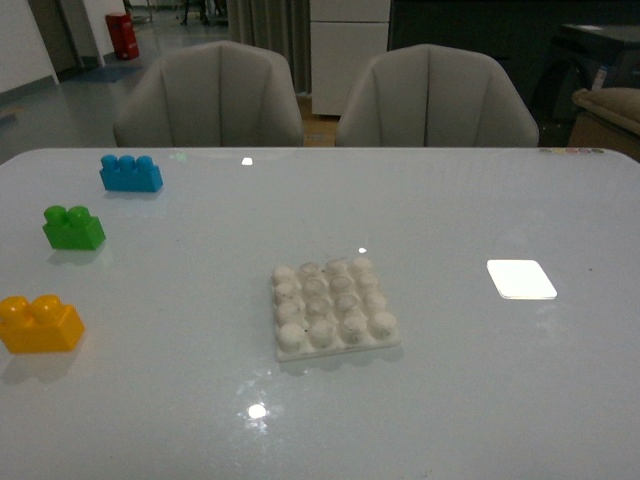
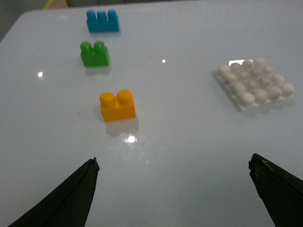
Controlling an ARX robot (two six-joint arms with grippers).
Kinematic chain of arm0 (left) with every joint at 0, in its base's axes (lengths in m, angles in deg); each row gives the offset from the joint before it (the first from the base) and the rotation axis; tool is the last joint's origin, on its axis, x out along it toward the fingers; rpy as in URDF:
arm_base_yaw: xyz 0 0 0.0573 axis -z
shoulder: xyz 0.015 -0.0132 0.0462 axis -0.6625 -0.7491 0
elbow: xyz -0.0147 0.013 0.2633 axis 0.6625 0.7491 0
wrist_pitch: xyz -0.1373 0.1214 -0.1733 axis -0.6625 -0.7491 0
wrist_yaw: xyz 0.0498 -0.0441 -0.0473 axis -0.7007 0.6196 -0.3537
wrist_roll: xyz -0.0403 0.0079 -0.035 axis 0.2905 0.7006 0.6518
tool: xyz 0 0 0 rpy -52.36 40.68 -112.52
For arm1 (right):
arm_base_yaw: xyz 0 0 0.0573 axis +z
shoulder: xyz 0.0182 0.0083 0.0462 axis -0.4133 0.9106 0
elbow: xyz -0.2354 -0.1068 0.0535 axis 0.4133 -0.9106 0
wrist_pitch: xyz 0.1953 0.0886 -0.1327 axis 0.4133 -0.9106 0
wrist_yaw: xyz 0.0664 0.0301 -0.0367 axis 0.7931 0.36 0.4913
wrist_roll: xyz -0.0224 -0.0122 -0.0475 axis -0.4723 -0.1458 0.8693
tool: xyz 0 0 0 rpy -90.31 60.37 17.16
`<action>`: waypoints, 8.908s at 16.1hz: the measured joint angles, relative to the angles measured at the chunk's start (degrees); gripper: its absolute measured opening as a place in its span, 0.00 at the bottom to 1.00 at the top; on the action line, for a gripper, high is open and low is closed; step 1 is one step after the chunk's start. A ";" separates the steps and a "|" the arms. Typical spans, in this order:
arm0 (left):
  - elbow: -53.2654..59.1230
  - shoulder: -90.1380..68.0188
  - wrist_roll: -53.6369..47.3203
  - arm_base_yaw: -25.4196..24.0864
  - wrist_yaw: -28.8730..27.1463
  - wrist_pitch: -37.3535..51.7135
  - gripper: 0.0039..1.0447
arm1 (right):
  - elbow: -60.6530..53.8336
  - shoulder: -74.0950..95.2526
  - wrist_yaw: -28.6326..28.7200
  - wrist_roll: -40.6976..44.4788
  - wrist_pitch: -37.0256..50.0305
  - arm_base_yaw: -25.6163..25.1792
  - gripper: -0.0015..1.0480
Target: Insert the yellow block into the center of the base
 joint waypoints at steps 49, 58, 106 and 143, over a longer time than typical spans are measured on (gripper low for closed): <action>-44.39 -103.65 -6.45 -3.98 -1.42 30.27 0.68 | 0.00 0.00 0.00 0.00 0.00 0.00 0.94; -34.84 -83.27 5.29 13.68 -7.78 27.87 0.62 | 0.00 0.00 0.00 0.00 0.00 0.00 0.94; -73.07 -116.63 31.74 39.28 -30.53 13.44 0.96 | 0.00 0.00 0.00 0.00 -0.02 0.00 0.94; 10.36 -18.45 5.01 5.40 -9.38 50.29 0.01 | 0.00 0.00 0.00 0.00 -0.02 0.00 0.94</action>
